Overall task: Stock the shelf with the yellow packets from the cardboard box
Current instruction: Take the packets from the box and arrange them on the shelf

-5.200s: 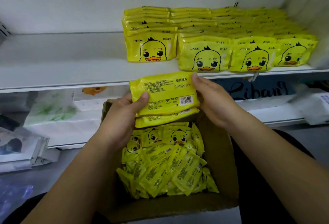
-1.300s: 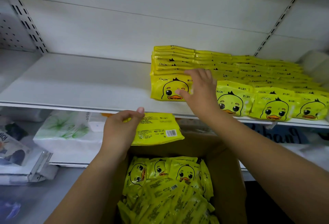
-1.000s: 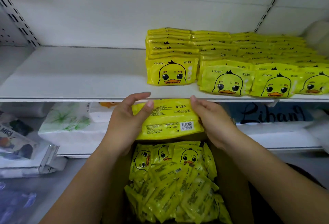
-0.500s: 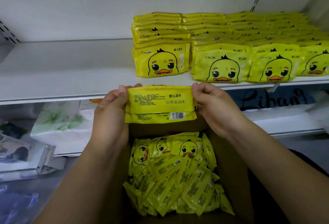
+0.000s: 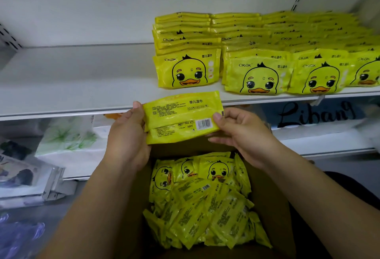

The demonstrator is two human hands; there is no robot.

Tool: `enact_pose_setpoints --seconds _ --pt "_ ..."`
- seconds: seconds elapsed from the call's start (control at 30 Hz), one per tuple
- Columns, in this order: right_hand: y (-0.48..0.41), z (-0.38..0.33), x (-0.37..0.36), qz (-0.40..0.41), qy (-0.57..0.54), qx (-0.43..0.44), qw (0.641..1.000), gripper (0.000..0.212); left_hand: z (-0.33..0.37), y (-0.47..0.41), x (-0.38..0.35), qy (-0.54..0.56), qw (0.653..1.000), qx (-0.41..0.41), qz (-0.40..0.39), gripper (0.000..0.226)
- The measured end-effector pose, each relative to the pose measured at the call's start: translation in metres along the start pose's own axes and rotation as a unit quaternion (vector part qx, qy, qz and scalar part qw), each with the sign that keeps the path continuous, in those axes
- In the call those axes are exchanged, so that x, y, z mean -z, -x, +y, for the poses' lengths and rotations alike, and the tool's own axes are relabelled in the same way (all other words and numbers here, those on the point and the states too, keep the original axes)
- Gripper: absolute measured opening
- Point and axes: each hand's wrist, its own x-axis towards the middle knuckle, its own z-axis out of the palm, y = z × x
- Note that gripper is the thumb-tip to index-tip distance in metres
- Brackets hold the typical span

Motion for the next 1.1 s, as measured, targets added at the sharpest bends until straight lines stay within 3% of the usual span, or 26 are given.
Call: enact_pose_setpoints --seconds 0.13,0.27,0.33,0.4,0.47,0.57,0.63,0.7,0.77,1.0,1.1 --pt "-0.005 -0.005 0.001 0.049 -0.031 0.019 0.998 0.015 -0.009 0.008 0.001 -0.111 0.991 0.067 -0.040 0.037" --pt "-0.006 -0.003 -0.002 0.094 0.007 0.056 0.994 0.030 -0.011 0.012 0.001 -0.110 0.994 0.019 0.008 0.054" --pt "-0.008 0.000 0.000 0.127 0.059 0.088 0.986 0.035 -0.008 0.013 -0.001 -0.100 0.995 0.009 -0.006 0.046" --pt "-0.009 -0.001 0.001 0.132 0.087 0.111 0.981 0.025 -0.005 0.014 -0.001 -0.115 0.993 0.013 -0.037 0.042" --pt "-0.010 -0.001 0.002 0.124 0.075 0.112 0.983 0.021 -0.004 0.013 0.001 -0.113 0.992 0.020 -0.055 0.047" --pt "-0.011 -0.003 0.004 0.100 0.051 0.108 0.988 0.021 -0.004 0.010 0.005 -0.089 0.993 0.023 -0.068 0.029" --pt "-0.013 -0.004 0.005 0.096 0.060 0.120 0.986 0.019 -0.006 0.007 0.007 -0.169 0.984 -0.015 -0.049 0.027" --pt "-0.015 -0.004 0.007 0.119 0.089 0.139 0.979 0.020 -0.010 0.004 0.010 -0.289 0.954 -0.081 -0.023 0.032" --pt "-0.016 -0.005 0.007 0.143 0.124 0.153 0.970 0.026 -0.010 0.002 0.013 -0.336 0.933 -0.126 -0.008 0.039" --pt "-0.017 0.001 0.003 0.126 0.092 0.141 0.978 0.051 0.001 0.012 0.000 -0.168 0.981 -0.094 -0.027 0.028" --pt "-0.019 0.002 0.001 0.121 0.051 0.127 0.983 0.053 -0.001 0.008 -0.003 -0.165 0.980 -0.111 0.014 0.033"
